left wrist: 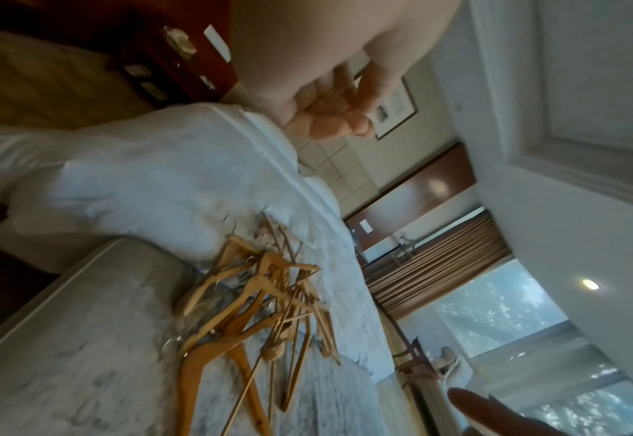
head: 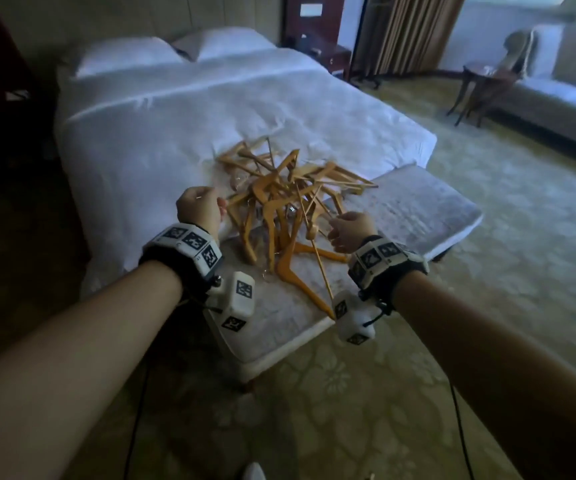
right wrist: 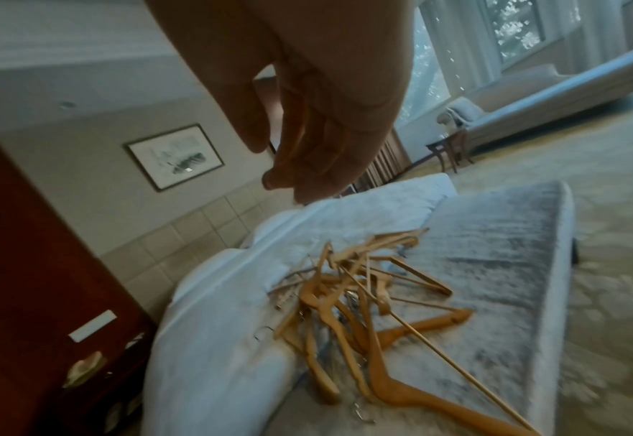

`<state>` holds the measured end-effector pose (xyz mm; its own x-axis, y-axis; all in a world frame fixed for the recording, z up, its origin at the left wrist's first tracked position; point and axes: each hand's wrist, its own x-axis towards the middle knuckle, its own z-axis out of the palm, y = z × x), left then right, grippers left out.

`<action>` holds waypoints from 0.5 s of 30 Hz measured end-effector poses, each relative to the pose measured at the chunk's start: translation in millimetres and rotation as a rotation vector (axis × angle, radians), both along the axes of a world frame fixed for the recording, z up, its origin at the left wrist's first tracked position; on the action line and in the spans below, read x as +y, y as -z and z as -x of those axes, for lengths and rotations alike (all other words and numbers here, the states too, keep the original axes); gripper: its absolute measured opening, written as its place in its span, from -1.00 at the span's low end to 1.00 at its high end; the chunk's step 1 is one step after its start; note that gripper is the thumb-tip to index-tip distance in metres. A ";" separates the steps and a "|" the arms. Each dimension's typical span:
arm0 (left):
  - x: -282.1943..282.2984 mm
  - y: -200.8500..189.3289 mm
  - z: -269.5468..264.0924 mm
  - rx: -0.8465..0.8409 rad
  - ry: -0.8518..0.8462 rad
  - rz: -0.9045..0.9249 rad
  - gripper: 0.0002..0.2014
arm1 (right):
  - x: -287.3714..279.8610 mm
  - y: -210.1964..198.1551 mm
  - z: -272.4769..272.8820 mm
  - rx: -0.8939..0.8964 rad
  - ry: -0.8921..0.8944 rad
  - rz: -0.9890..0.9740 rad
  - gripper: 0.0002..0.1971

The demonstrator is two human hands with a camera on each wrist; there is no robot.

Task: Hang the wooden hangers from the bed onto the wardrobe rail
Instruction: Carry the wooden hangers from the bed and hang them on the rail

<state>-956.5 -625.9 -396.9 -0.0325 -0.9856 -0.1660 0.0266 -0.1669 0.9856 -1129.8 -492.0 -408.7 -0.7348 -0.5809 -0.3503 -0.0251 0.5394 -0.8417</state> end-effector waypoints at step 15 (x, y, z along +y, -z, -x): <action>-68.1 246.1 67.0 -0.224 -0.200 -0.369 -0.81 | -92.3 282.8 108.4 -0.094 -0.255 -0.516 -0.68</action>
